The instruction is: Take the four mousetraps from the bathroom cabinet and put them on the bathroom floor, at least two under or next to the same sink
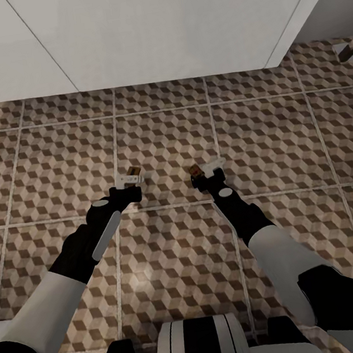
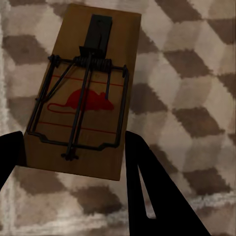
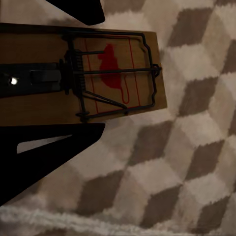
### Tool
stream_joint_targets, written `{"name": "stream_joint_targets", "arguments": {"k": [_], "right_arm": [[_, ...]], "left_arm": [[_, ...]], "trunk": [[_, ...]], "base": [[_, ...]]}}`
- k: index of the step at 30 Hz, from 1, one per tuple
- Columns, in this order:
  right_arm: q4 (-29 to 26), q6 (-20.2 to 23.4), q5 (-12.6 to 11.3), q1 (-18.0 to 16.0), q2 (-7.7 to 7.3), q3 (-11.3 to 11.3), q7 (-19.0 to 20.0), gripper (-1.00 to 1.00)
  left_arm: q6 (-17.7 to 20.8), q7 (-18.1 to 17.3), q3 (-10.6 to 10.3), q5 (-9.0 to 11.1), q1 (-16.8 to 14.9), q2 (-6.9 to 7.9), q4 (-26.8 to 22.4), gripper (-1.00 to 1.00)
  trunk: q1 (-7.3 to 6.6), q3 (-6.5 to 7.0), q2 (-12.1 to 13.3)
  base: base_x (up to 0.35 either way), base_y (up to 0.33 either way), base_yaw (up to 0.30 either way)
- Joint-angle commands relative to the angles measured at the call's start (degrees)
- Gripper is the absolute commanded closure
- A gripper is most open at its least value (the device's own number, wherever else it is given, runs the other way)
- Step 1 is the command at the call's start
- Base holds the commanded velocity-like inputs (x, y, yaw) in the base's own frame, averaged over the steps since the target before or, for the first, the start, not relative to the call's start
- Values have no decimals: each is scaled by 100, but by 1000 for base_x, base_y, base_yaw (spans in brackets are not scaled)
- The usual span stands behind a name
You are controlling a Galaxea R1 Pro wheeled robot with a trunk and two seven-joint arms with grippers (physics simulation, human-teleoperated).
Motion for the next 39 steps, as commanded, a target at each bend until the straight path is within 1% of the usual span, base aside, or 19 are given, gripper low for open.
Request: {"name": "stream_joint_targets", "arguments": {"k": [1, 8, 15, 22, 27, 29, 31, 33, 35, 39], "right_arm": [[-51, 45, 55, -1, -2, 21, -38, 100], [-440, 53, 52, 0, -9, 22, -43, 100], [-506, 27, 58, 5, -19, 22, -35, 100], [-508, 71, 63, -1, 4, 14, -42, 100], [-508, 190, 66, -1, 7, 49, -43, 100], [-508, 265, 67, -1, 7, 58, -47, 100], [-512, 318, 70, -5, 12, 62, -50, 100], [-512, 389, 123, -18, 23, 64, -51, 100], [-510, 472, 208, -34, 23, 65, -53, 100], [-508, 735, 402, -64, 23, 66, -59, 100]], "left_arm": [[21, 58, -20, 38, -4, 7, -48, 100], [32, 66, -20, 38, -4, 15, -178, 100], [37, 85, -20, 34, -4, 18, -190, 100], [15, 85, 32, -118, -3, 4, -165, 100], [78, 85, 69, -241, -14, -70, -93, 100], [200, 85, 137, -289, -29, -112, -80, 100], [356, 85, 255, -305, -40, -138, -79, 100], [637, 83, 414, -315, -71, -194, -80, 100], [856, 84, 475, -323, -131, -239, -75, 100], [1071, 85, 531, -363, -293, -302, -8, 100]], "trunk": [[2, -3, -3], [12, -3, -8], [12, -3, -8], [12, -3, -8], [12, -3, -8], [12, -3, -8], [12, -3, -8], [12, -3, -8], [12, -3, -8], [12, -3, -8]], "base": [[0, 0, 0], [0, 0, 0], [0, 0, 0], [0, 0, 0], [0, 0, 0], [0, 0, 0], [0, 0, 0], [0, 0, 0], [0, 0, 0], [0, 0, 0]]}}
